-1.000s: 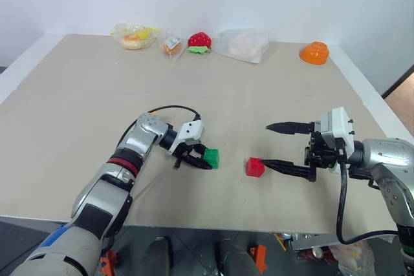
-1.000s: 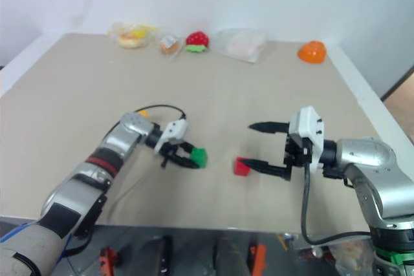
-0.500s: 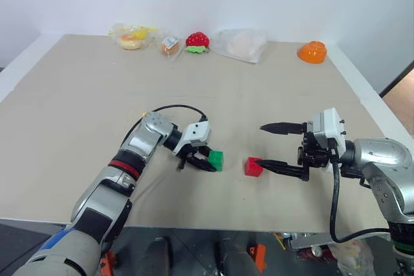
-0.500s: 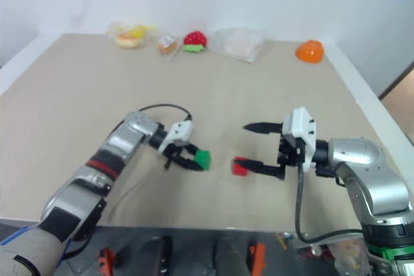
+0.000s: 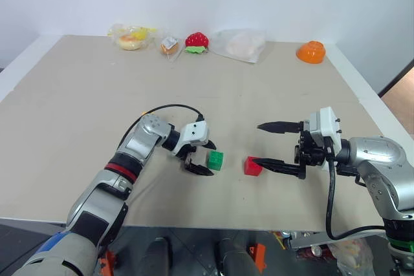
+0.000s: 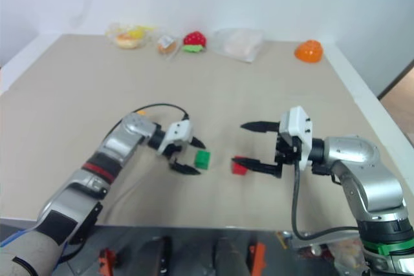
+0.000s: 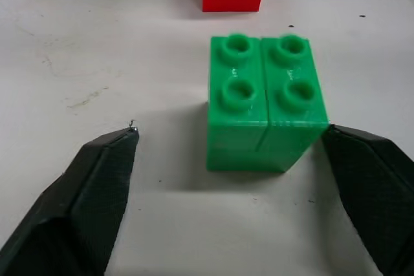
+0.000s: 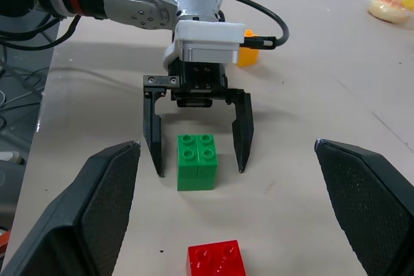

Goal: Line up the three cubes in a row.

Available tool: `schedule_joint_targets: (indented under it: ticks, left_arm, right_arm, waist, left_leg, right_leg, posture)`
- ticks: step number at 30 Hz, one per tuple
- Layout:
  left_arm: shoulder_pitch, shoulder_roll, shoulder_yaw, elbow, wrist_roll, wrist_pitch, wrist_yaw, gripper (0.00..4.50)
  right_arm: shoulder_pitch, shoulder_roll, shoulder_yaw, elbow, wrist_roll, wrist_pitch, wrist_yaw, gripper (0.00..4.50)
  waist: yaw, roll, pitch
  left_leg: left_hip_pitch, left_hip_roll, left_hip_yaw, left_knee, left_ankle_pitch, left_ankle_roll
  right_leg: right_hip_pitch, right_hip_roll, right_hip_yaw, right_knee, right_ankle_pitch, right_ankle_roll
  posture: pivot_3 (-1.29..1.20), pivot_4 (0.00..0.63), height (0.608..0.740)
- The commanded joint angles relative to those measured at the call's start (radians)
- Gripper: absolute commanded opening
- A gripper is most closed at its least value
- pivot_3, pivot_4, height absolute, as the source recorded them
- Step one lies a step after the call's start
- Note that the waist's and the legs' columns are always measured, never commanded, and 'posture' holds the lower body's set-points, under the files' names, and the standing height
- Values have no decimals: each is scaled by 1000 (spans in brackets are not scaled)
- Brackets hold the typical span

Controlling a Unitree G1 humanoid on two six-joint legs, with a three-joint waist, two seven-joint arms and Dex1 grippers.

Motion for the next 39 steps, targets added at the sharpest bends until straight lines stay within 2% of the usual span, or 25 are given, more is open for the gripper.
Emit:
schedule_joint_targets:
  ticks: [1, 4, 11, 15, 17, 21, 25, 31, 39]
  left_arm:
    - [6, 43, 58, -116, -61, 66, -6, 4463]
    - [30, 113, 96, -233, -119, 165, -39, 4463]
    - [173, 400, 217, -472, -236, 296, -106, 4463]
    - [271, 486, 310, -601, -332, 416, -69, 4463]
    - [317, 480, 367, -659, -359, 471, 30, 4463]
    - [373, 389, 481, -717, -351, 585, 344, 4463]
    - [443, 359, 515, -764, -340, 621, 485, 4463]
    - [516, 336, 524, -753, -318, 587, 629, 4463]
    - [495, 352, 536, -639, -318, 512, 664, 4463]
  right_arm:
    - [-20, -3, -11, -5, 6, -14, 8, 4500]
    - [-26, -8, -12, 0, 6, -14, 15, 4500]
    - [-52, -20, -20, 24, 6, -15, 35, 4500]
    - [-84, -6, -8, 51, -10, -27, 26, 4500]
    - [-133, 39, 8, 72, -31, -43, -23, 4500]
    - [-191, 127, 35, 73, -27, -30, -77, 4500]
    - [-191, 136, 55, 79, -35, -37, -58, 4500]
    - [-198, 138, 73, 77, -22, -26, -32, 4500]
    - [-192, 142, 84, 69, -27, -27, -24, 4500]
  waist:
    - [0, 0, 0]
    - [-4, 0, 0]
    - [-22, 0, 0]
    - [-20, 0, 0]
    - [-20, 0, 0]
    - [-18, 0, 0]
    - [-18, 0, 0]
    - [-18, 0, 0]
    - [-18, 0, 0]
  left_leg:
    - [0, 0, 0, 0, 0, 0]
    - [0, 0, 0, -2, 0, 0]
    - [1, 4, 0, -3, 0, 0]
    - [1, 4, 1, -3, 0, 0]
    - [1, 4, 1, -2, 0, 0]
    - [2, 5, 2, -1, 0, 0]
    - [2, 6, 2, -1, 1, 0]
    - [2, 7, 3, -3, 0, -1]
    - [2, 9, 4, -2, 1, -1]
  right_leg:
    - [0, 0, 0, 0, 0, 0]
    - [-1, 0, 0, 0, -1, 0]
    - [-1, 2, -1, 1, -2, -2]
    - [-1, 1, -1, 1, -1, -2]
    - [-1, 0, -1, 1, -1, -2]
    - [0, 0, -3, 1, 0, -3]
    - [0, 1, -4, 1, 0, -3]
    - [0, 2, -4, 1, -1, -4]
    - [-1, 2, -4, 1, 1, -6]
  posture:
    - [0, 150, 740]
    - [0, 150, 740]
    - [0, 150, 740]
    - [0, 150, 740]
    - [0, 150, 740]
    - [0, 150, 740]
    - [0, 150, 740]
    - [0, 150, 740]
    - [0, 150, 740]
